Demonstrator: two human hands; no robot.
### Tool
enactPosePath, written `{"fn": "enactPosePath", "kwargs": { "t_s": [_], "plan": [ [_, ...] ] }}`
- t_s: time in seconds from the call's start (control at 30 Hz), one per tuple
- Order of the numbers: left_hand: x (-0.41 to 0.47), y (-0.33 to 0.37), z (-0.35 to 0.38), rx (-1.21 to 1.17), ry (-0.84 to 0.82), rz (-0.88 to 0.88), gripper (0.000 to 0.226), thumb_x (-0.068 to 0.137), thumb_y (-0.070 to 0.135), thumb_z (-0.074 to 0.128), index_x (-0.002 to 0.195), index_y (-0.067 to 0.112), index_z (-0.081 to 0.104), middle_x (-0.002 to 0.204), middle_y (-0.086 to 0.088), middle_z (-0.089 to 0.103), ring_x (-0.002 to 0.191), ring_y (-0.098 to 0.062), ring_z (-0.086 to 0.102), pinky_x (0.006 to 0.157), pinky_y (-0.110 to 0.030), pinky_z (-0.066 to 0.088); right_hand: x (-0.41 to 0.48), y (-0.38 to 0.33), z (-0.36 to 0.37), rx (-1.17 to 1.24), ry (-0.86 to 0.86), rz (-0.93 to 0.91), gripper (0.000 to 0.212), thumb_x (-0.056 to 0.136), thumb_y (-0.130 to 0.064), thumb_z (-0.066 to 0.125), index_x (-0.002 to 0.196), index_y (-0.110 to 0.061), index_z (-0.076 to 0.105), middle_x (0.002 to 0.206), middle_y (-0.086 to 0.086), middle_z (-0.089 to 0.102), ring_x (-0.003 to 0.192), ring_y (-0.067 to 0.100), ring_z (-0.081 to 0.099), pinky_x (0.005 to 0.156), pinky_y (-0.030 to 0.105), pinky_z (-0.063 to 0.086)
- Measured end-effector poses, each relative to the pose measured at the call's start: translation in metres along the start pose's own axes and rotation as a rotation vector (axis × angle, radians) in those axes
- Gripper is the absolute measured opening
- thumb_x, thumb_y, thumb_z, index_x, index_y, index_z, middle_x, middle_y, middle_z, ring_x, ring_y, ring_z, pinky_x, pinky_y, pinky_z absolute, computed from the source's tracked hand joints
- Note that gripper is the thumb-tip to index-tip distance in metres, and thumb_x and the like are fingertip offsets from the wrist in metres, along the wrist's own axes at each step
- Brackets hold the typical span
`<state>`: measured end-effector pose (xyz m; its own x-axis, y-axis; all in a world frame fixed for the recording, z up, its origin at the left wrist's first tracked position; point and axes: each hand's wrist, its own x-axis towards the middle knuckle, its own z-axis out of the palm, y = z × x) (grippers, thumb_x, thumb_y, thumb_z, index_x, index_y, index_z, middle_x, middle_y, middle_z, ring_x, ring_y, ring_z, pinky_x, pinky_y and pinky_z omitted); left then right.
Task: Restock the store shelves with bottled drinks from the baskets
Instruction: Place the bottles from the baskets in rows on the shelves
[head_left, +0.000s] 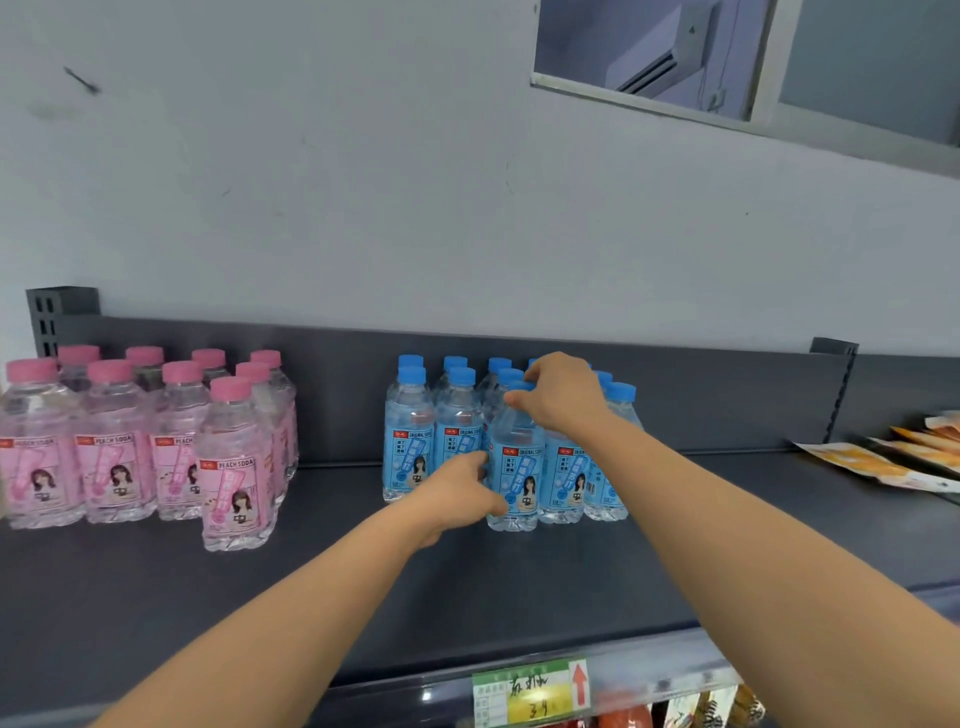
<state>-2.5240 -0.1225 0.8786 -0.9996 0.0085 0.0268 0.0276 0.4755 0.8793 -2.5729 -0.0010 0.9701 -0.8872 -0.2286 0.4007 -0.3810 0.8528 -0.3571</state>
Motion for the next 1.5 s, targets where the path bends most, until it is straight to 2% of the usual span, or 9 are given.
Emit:
{"fn": "enactPosePath", "kwargs": {
  "t_s": [0.07, 0.17, 0.37, 0.47, 0.6, 0.77, 0.93, 1.2, 1.5],
  "plan": [
    [0.001, 0.000, 0.001, -0.003, 0.011, 0.001, 0.056, 0.084, 0.000, 0.063, 0.135, 0.015, 0.046, 0.121, 0.006, 0.054, 0.107, -0.008, 0.049, 0.102, -0.029, 0.043, 0.002, 0.000, 0.003, -0.002, 0.005, -0.012, 0.045, 0.088, -0.037, 0.067, 0.120, -0.006, 0.064, 0.120, 0.008, 0.067, 0.107, 0.023, 0.063, 0.086, 0.031, 0.049],
    [0.003, -0.001, 0.002, 0.006, 0.021, 0.012, 0.058, 0.084, 0.001, 0.063, 0.137, 0.013, 0.044, 0.129, 0.003, 0.054, 0.106, -0.007, 0.045, 0.091, -0.023, 0.037, 0.003, 0.003, 0.006, 0.000, 0.019, -0.018, 0.042, 0.088, -0.036, 0.068, 0.117, -0.007, 0.065, 0.116, 0.008, 0.068, 0.103, 0.023, 0.064, 0.083, 0.031, 0.049],
    [0.004, -0.001, 0.003, 0.037, 0.029, -0.003, 0.057, 0.082, 0.003, 0.064, 0.135, 0.015, 0.046, 0.114, 0.007, 0.055, 0.109, -0.014, 0.055, 0.098, -0.031, 0.045, 0.001, 0.008, 0.006, -0.011, 0.016, -0.046, 0.047, 0.087, -0.038, 0.068, 0.123, -0.009, 0.060, 0.121, 0.007, 0.065, 0.105, 0.023, 0.063, 0.086, 0.033, 0.048],
    [0.003, 0.000, 0.003, 0.091, 0.067, 0.029, 0.051, 0.083, 0.006, 0.063, 0.131, 0.018, 0.048, 0.114, 0.007, 0.057, 0.107, -0.014, 0.058, 0.088, -0.028, 0.046, -0.006, 0.014, 0.003, 0.030, 0.040, -0.070, 0.051, 0.089, -0.036, 0.066, 0.131, -0.011, 0.055, 0.126, 0.007, 0.062, 0.111, 0.023, 0.060, 0.091, 0.034, 0.047],
    [0.000, 0.006, 0.006, 0.239, 0.155, 0.088, 0.045, 0.083, 0.011, 0.063, 0.125, 0.021, 0.047, 0.116, 0.004, 0.058, 0.101, -0.015, 0.059, 0.085, -0.032, 0.051, -0.026, 0.031, 0.000, 0.055, 0.122, -0.082, 0.041, 0.092, -0.033, 0.061, 0.130, -0.018, 0.056, 0.112, 0.005, 0.067, 0.099, 0.021, 0.063, 0.085, 0.037, 0.052],
    [-0.012, 0.018, 0.019, 0.569, 0.392, 0.183, 0.065, 0.087, 0.018, 0.062, 0.142, 0.016, 0.028, 0.136, -0.005, 0.036, 0.130, -0.022, 0.033, 0.096, -0.035, 0.040, -0.056, 0.066, 0.003, -0.078, 0.145, -0.034, 0.037, 0.094, -0.041, 0.056, 0.128, -0.025, 0.058, 0.108, -0.001, 0.068, 0.099, 0.020, 0.063, 0.080, 0.036, 0.054],
    [-0.024, 0.030, 0.041, 0.704, 0.502, 0.326, 0.056, 0.088, 0.018, 0.058, 0.138, 0.014, 0.035, 0.138, -0.008, 0.033, 0.132, -0.024, 0.027, 0.099, -0.034, 0.037, -0.085, 0.102, -0.001, -0.208, 0.099, -0.006, 0.036, 0.092, -0.041, 0.059, 0.123, -0.023, 0.061, 0.115, 0.002, 0.062, 0.107, 0.022, 0.058, 0.081, 0.035, 0.051],
    [-0.040, 0.054, 0.108, 0.744, 0.337, 0.493, 0.049, 0.089, 0.021, 0.057, 0.135, 0.011, 0.041, 0.127, -0.009, 0.043, 0.121, -0.026, 0.038, 0.095, -0.036, 0.041, -0.145, 0.163, -0.024, -0.365, 0.099, 0.076, 0.043, 0.095, -0.039, 0.055, 0.134, -0.020, 0.053, 0.132, 0.005, 0.052, 0.124, 0.025, 0.045, 0.094, 0.039, 0.046],
    [-0.066, 0.074, 0.222, 0.754, 0.183, 0.710, 0.051, 0.090, 0.024, 0.057, 0.138, 0.015, 0.041, 0.129, -0.005, 0.045, 0.126, -0.024, 0.036, 0.098, -0.035, 0.037, -0.239, 0.244, -0.051, -0.413, 0.096, 0.287, 0.040, 0.092, -0.028, 0.054, 0.130, -0.018, 0.057, 0.125, 0.007, 0.056, 0.120, 0.027, 0.047, 0.092, 0.038, 0.046]
  ]
}}
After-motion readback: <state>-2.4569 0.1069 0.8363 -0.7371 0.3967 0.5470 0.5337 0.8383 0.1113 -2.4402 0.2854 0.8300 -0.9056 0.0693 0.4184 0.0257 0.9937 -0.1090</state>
